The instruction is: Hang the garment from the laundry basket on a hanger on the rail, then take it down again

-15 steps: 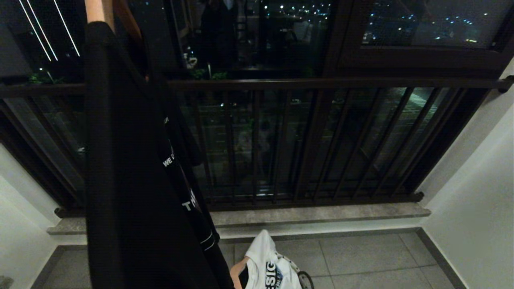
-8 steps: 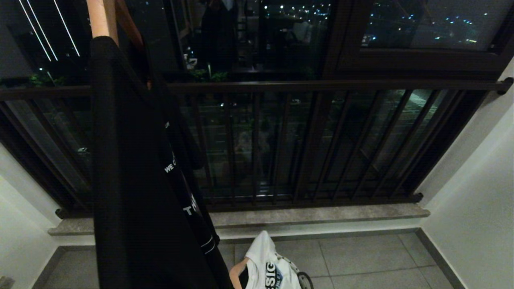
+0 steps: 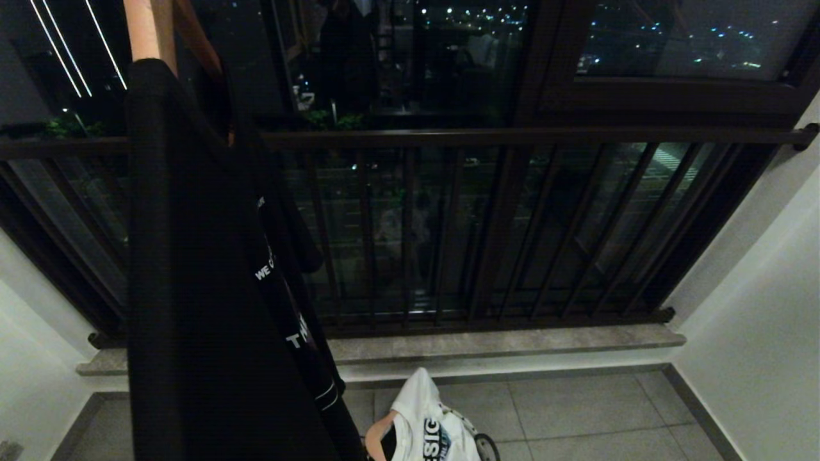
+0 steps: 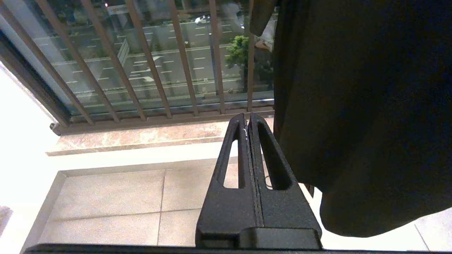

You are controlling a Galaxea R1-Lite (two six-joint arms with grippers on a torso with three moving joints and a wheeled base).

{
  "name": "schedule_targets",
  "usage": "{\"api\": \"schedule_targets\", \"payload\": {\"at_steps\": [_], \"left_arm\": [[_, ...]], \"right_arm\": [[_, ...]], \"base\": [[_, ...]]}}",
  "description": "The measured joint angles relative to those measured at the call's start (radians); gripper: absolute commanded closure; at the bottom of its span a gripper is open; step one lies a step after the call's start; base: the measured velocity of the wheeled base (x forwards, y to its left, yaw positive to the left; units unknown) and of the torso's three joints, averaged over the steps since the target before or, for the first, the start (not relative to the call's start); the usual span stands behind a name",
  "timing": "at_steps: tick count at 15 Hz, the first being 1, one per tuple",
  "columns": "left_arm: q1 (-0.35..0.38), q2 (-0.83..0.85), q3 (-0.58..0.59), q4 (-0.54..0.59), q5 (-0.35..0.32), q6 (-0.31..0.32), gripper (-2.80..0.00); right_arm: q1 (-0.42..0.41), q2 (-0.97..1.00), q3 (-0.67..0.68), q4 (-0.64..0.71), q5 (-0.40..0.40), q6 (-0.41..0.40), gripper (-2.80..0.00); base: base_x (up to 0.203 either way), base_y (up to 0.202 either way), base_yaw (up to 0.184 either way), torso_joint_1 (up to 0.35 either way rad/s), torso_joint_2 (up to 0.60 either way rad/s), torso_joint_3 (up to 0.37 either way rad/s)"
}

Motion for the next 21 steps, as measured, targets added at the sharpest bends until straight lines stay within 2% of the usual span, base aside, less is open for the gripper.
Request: {"api": "schedule_targets", "payload": {"at_steps": [21], "left_arm": [[0.0,0.0,0.0,-0.002,0.02,-0.024,0.0]], "right_arm": [[0.0,0.0,0.0,0.0,0.0,0.0,0.0]], "base": [[0.0,0.0,0.0,0.0,0.0,0.0]]}}
